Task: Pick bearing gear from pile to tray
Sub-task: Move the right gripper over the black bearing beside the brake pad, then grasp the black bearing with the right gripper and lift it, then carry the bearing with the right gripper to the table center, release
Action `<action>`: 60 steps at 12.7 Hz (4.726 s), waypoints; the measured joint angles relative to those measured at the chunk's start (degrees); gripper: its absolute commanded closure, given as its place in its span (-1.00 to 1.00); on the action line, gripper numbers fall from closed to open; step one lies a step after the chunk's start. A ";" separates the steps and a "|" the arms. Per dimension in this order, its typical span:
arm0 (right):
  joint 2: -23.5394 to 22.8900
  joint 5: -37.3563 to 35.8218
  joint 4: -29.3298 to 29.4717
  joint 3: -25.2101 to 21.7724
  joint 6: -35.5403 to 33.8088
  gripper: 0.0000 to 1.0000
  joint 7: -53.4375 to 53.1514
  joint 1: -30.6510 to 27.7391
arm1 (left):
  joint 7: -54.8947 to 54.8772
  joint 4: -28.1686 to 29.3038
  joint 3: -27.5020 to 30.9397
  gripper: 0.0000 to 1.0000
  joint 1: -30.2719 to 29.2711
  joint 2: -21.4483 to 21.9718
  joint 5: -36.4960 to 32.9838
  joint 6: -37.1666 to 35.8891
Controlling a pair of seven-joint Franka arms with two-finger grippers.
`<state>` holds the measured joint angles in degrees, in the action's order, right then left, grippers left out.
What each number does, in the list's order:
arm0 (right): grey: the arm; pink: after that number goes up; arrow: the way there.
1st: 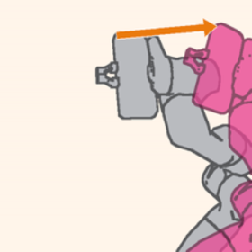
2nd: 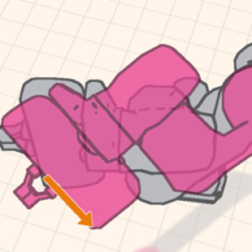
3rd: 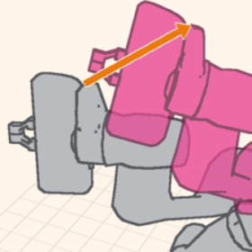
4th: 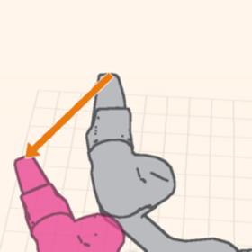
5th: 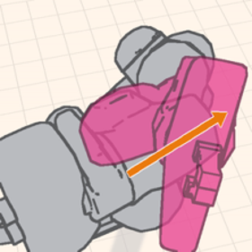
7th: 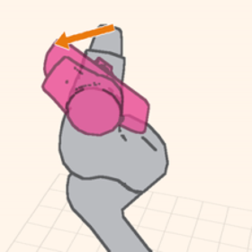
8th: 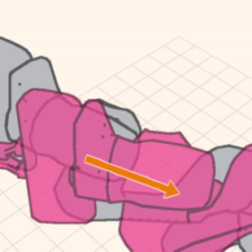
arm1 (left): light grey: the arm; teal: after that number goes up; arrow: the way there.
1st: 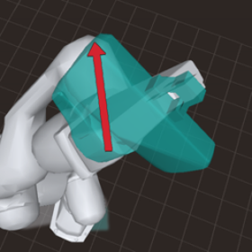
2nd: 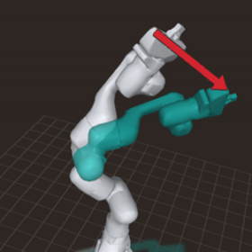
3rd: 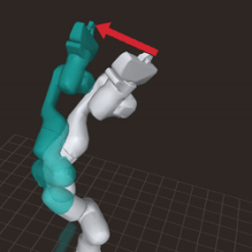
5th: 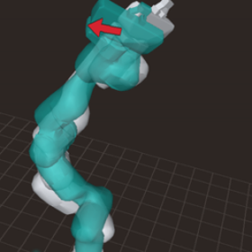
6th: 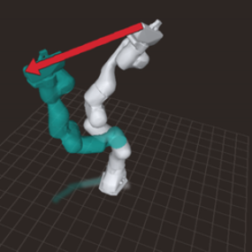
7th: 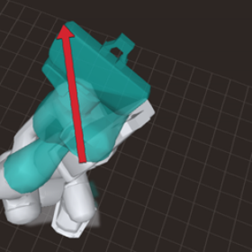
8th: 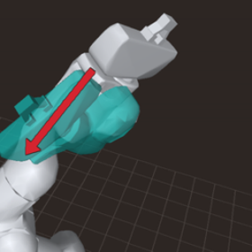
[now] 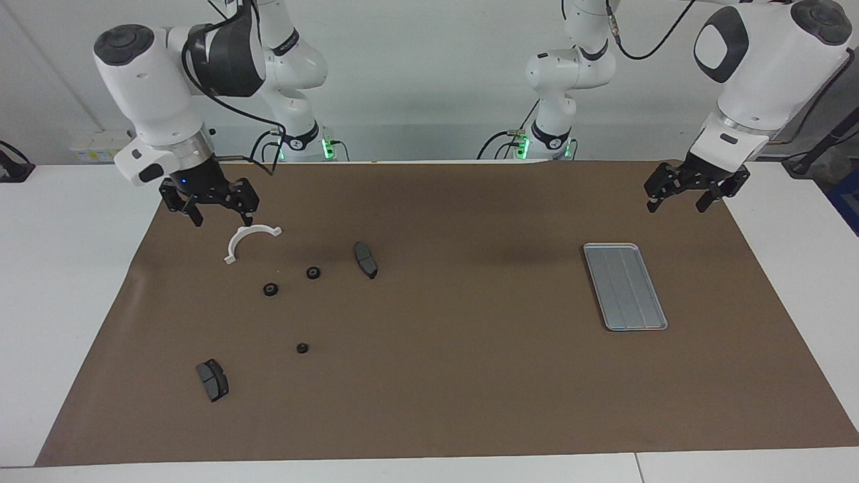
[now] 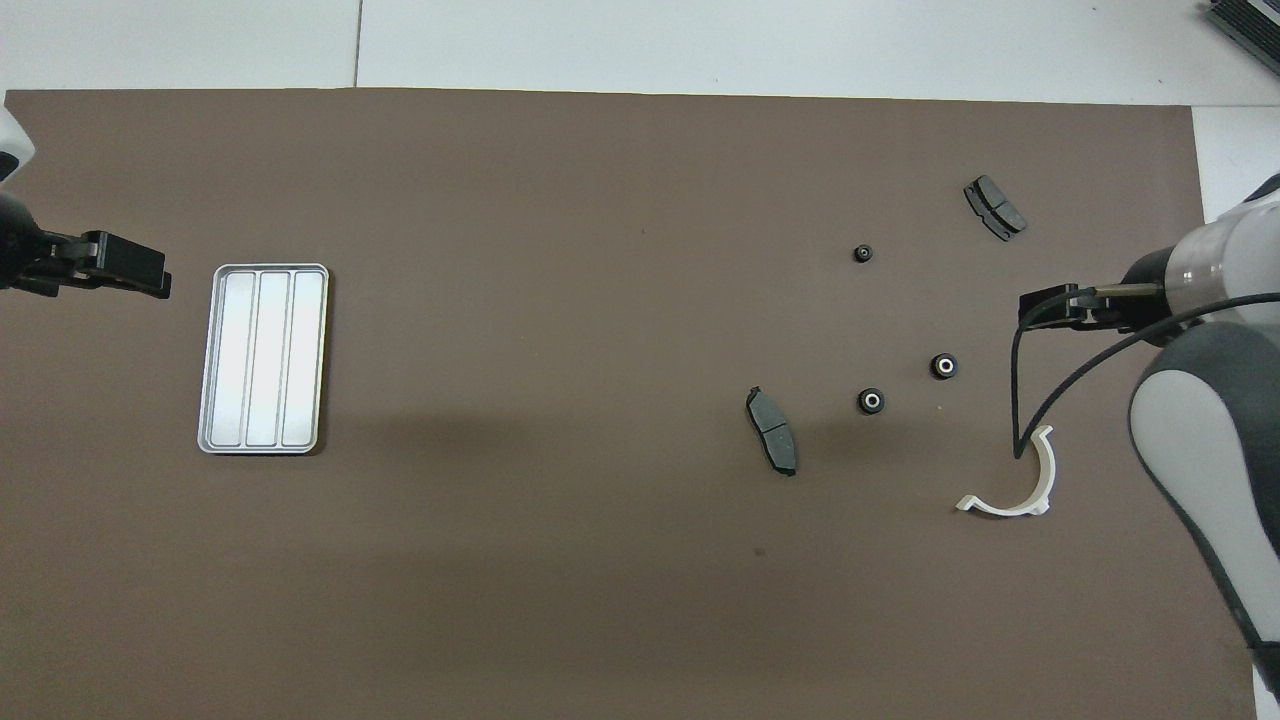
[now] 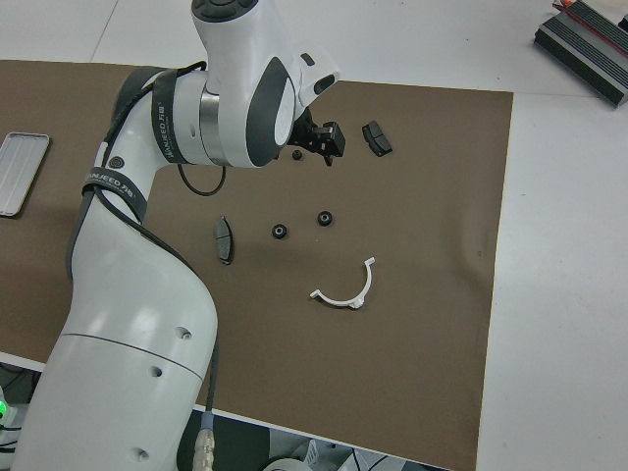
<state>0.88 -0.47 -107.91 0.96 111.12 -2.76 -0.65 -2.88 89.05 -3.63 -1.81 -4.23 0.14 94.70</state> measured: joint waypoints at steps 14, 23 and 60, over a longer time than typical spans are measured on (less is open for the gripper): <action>-13.07 0.00 -15.24 -0.28 30.37 -0.93 4.17 -0.56 | 0.00 0.42 0.03 -1.00 0.00 0.00 0.00 0.01; -13.71 0.00 -19.44 -0.11 34.27 0.05 4.22 -0.45 | 0.00 0.44 0.03 -1.00 0.00 0.00 0.00 0.01; -32.49 -5.87 14.33 0.21 19.22 -0.92 -53.59 40.27 | 3.48 3.72 0.33 -1.00 -0.08 -0.10 0.00 2.27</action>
<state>-31.60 -6.34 -93.58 1.17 130.34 -56.35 39.63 0.60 92.78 -3.30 -1.89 -4.33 0.14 96.96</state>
